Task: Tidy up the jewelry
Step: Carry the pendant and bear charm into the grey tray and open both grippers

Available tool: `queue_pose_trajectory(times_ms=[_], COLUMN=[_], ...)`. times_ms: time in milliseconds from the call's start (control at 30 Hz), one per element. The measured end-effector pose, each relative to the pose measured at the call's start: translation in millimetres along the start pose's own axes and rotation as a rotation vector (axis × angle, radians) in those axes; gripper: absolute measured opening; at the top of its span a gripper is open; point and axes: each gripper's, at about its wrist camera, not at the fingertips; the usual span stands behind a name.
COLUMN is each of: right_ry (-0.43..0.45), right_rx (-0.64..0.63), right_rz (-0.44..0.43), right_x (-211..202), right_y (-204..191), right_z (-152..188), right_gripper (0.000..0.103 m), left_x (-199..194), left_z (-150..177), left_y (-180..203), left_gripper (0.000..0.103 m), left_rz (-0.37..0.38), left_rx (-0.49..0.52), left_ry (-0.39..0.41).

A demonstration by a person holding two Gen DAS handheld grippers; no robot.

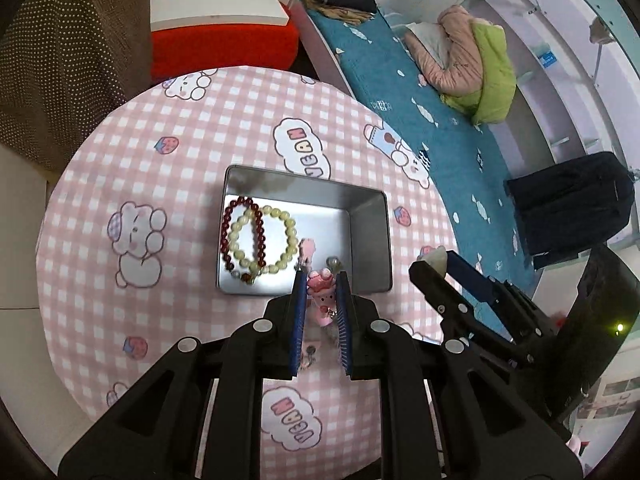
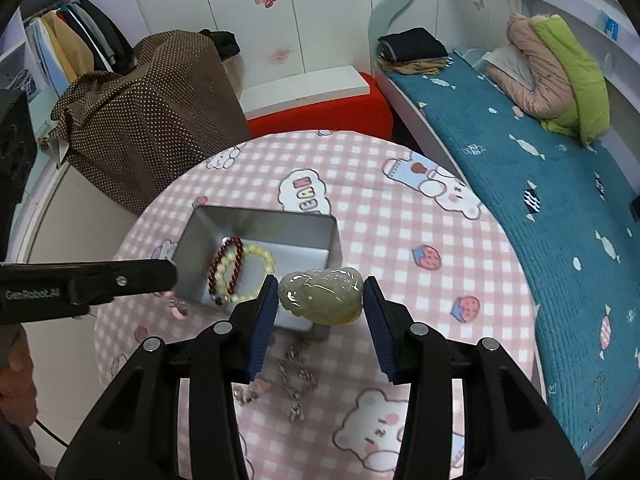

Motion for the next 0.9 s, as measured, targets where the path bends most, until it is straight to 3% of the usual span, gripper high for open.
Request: queue_pose_trajectory(times_ms=[333,900], right_ry=[-0.034,-0.056], right_rx=[0.002,-0.016], right_rz=[-0.022,-0.017], right_x=[32,54], right_y=[-6,-8], right_z=[-10,-13], right_gripper=[0.041,0.042], left_x=[46,87], left_z=[-20,-30], left_y=[-16,-23], left_gripper=[0.015,0.015], left_rz=[0.031,0.072], left_rx=[-0.086,-0.097], left_ry=[-0.072,-0.106])
Point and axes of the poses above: each gripper's, at about its wrist camera, not at the fingertips, and x roughly the way its jaws point, y to its right, z to its underside, and after that the axes turned 12 degrees about y, right-handed
